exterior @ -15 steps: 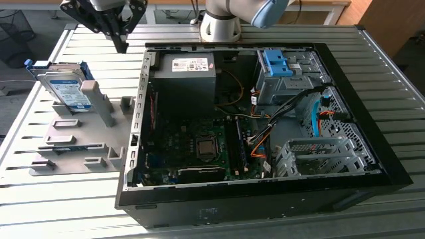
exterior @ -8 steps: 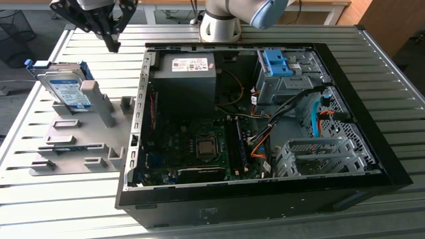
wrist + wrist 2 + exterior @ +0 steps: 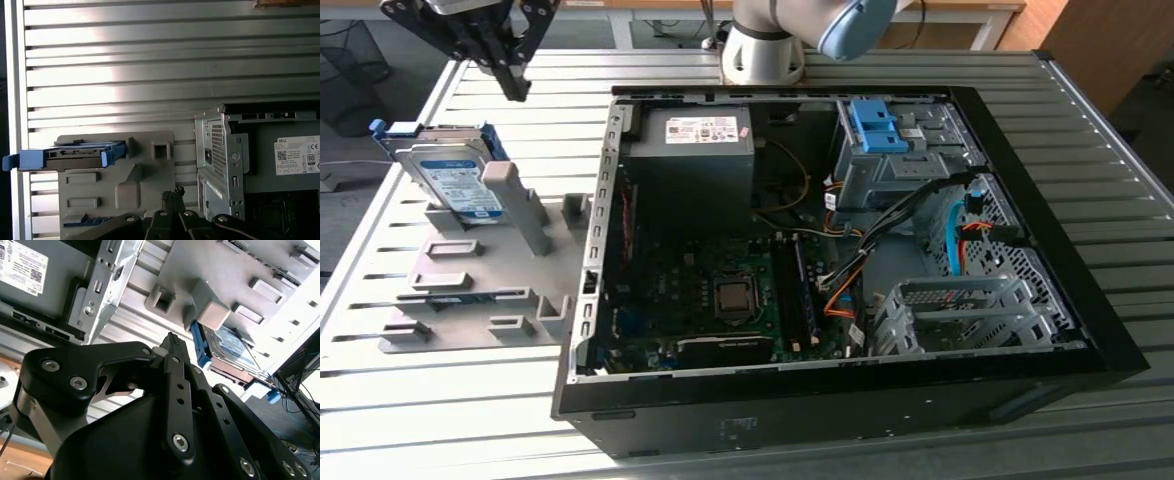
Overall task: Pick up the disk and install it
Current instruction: 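Reach for the disk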
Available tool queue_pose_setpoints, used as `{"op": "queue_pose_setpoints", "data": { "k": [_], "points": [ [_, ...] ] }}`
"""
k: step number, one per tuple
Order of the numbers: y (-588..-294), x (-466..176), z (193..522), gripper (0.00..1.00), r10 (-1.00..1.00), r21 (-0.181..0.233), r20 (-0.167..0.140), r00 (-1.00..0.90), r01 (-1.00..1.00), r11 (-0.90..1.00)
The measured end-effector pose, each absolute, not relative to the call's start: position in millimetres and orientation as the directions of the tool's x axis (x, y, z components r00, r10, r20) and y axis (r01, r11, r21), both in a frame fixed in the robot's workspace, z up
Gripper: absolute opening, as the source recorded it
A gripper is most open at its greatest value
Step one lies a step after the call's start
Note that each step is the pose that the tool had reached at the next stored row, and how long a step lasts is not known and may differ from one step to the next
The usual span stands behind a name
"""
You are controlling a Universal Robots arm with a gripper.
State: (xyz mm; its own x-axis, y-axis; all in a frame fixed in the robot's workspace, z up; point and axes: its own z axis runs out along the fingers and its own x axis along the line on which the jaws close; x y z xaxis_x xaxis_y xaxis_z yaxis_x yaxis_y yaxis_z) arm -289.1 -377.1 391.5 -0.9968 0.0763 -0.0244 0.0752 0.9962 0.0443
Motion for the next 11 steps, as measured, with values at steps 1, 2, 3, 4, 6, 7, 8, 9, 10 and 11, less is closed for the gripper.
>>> {"op": "queue_pose_setpoints", "data": {
  "k": [1,2,3,4,6,7,8,9,10,11],
  "points": [
    [-376.3,-292.8,391.3,0.11,0.076,0.044,-0.024,-0.997,0.075,0.996],
    [-375.5,-296.4,391.2,0.11,0.076,0.044,-0.024,-0.997,0.075,0.996],
    [-374.6,-300.3,391.1,0.11,0.076,0.044,-0.024,-0.997,0.075,0.996],
    [-373.8,-304.0,391.0,0.11,0.076,0.044,-0.024,-0.997,0.075,0.996],
    [-372.3,-311.0,390.9,0.11,0.076,0.044,-0.025,-0.997,0.075,0.996],
    [-371.5,-314.5,390.9,0.11,0.076,0.044,-0.024,-0.997,0.075,0.996],
    [-370.7,-317.9,390.8,0.11,0.076,0.044,-0.024,-0.997,0.075,0.996],
    [-369.9,-321.7,390.7,0.11,0.076,0.044,-0.024,-0.997,0.075,0.996],
    [-369.1,-325.2,390.7,0.11,0.076,0.044,-0.024,-0.997,0.075,0.996],
    [-368.2,-328.6,390.6,0.11,0.076,0.044,-0.024,-0.997,0.075,0.996]
  ]
}}
